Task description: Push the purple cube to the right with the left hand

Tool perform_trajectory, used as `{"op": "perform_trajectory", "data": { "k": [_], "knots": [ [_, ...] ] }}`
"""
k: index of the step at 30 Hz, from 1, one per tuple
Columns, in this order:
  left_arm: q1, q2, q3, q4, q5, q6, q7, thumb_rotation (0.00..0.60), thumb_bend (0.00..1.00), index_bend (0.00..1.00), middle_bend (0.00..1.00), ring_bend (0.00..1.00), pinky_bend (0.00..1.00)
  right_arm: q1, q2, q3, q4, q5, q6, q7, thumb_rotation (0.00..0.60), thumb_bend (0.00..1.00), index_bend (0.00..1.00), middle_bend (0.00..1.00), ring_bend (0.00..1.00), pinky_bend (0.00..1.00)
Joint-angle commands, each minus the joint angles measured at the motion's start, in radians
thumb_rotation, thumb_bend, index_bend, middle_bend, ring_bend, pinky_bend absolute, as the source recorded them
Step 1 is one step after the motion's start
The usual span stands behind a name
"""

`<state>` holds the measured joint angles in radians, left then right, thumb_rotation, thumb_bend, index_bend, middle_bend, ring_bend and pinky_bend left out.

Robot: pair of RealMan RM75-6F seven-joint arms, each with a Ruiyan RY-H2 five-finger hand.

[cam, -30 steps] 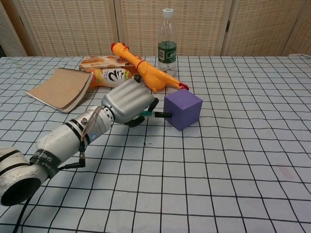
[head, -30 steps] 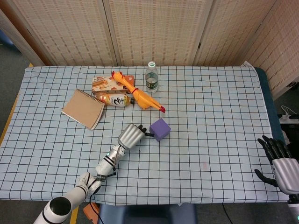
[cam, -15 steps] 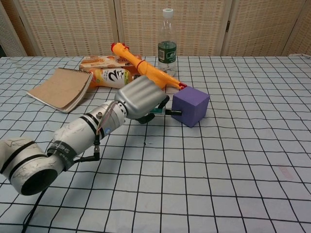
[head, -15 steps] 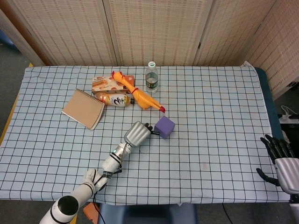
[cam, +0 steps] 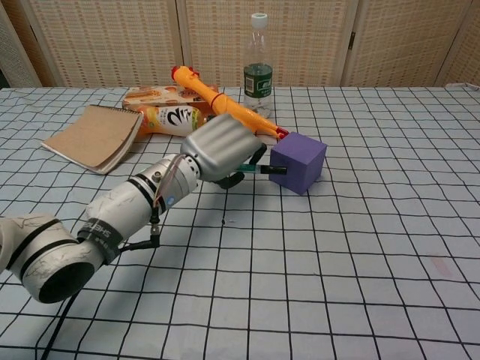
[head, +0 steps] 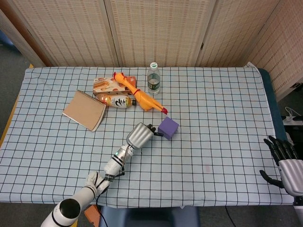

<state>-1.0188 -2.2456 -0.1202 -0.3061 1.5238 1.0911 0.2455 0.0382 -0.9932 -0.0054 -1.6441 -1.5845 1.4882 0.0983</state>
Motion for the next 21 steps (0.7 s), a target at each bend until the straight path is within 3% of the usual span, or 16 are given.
{"op": "perform_trajectory", "data": {
  "k": [1,6,13,16,21],
  "knots": [
    [0.085,0.06,0.038,-0.077,0.021,0.089,0.003,0.6,0.56,0.83,0.87,0.78,0.98,0.002,-0.002,-0.004,-0.002,-0.012,-0.001,-0.002,0.6,0.15,0.0,0.0,0.0,0.0],
    [0.245,0.203,0.102,-0.257,0.045,0.217,0.044,0.6,0.56,0.83,0.87,0.78,0.99,0.008,-0.009,-0.015,-0.006,-0.035,-0.01,-0.017,0.6,0.15,0.0,0.0,0.0,0.0],
    [0.398,0.439,0.178,-0.544,0.057,0.293,0.145,0.6,0.56,0.8,0.85,0.78,0.98,0.014,-0.022,-0.031,-0.018,-0.075,-0.014,-0.044,0.6,0.15,0.0,0.0,0.0,0.0],
    [0.441,0.513,0.207,-0.613,0.059,0.295,0.185,0.6,0.56,0.76,0.81,0.78,0.98,0.014,-0.026,-0.036,-0.022,-0.086,-0.012,-0.05,0.6,0.15,0.0,0.0,0.0,0.0],
    [0.491,0.559,0.227,-0.633,0.045,0.269,0.207,0.6,0.54,0.64,0.74,0.78,0.98,0.017,-0.033,-0.042,-0.026,-0.102,-0.013,-0.061,0.6,0.15,0.0,0.0,0.0,0.0]
  ]
}}
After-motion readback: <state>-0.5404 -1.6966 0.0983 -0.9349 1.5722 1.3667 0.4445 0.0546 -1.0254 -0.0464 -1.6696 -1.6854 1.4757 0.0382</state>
